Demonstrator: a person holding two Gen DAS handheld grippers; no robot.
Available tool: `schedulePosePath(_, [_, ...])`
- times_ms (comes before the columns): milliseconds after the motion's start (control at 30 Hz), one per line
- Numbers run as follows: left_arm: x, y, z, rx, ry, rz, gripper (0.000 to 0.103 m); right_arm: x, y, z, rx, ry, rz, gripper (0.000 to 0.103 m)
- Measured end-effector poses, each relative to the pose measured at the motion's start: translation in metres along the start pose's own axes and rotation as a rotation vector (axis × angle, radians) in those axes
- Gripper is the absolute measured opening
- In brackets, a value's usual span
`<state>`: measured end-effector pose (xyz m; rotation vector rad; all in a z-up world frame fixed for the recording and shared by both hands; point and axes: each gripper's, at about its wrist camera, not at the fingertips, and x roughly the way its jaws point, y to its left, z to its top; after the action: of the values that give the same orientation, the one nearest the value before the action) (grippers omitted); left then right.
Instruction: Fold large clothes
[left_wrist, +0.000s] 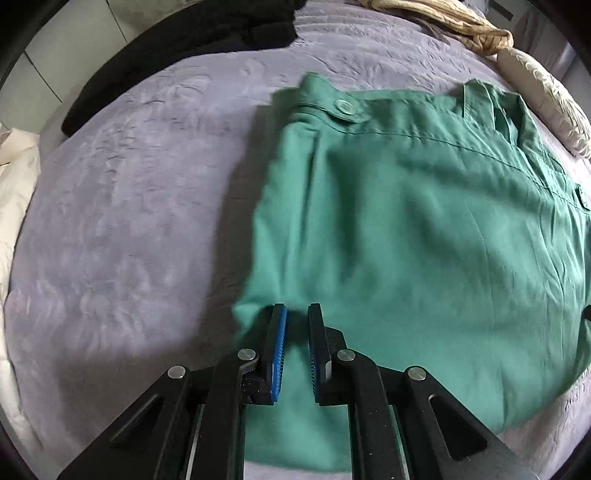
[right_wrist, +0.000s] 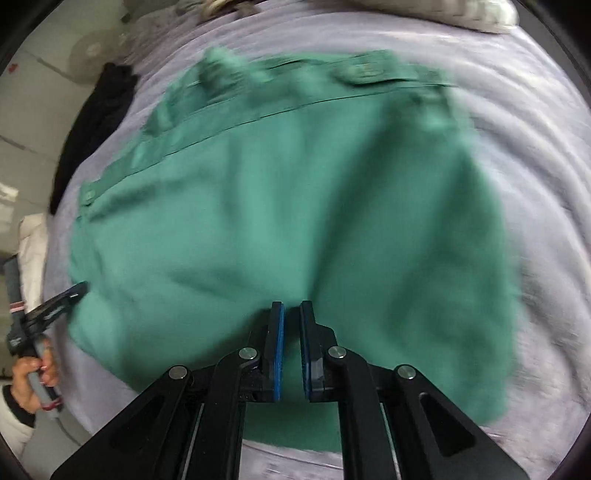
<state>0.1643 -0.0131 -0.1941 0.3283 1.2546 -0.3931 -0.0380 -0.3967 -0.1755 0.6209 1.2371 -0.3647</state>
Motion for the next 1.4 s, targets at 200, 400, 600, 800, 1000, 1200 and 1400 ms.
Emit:
schedulePosePath(200, [-0.016,0.01,-0.013,0.008,-0.016,0.056,0.013,-0.031,-0.069,-0.018,0.157,-0.002,-0.117,0.009])
schedulePosePath(400, [0.006,0.018,-0.023,-0.008,0.031,0.071,0.026,-0.011,-0.087,-0.037,0.196,0.028,-0.154,0.009])
schedulePosePath(600, [-0.009,0.041,-0.024,0.003,0.032,0.069,0.031,-0.013,-0.077,-0.037,0.149,0.052,-0.206,0.009])
schedulePosePath(800, [-0.015,0.08,-0.043,-0.116,0.1,0.08,0.031,-0.04,-0.065,-0.049,0.227,0.045,-0.178,0.01])
schedulePosePath(1000, [-0.048,0.069,-0.054,-0.078,0.073,0.035,0.031,-0.058,-0.014,-0.07,0.231,0.042,-0.07,0.037])
schedulePosePath(1200, [-0.066,0.068,-0.069,-0.13,0.048,0.01,0.103,-0.041,0.036,-0.089,0.207,0.085,0.068,0.071])
schedulePosePath(1400, [-0.071,0.065,-0.084,-0.102,0.066,0.009,0.103,-0.024,0.073,-0.101,0.187,0.15,0.15,0.079])
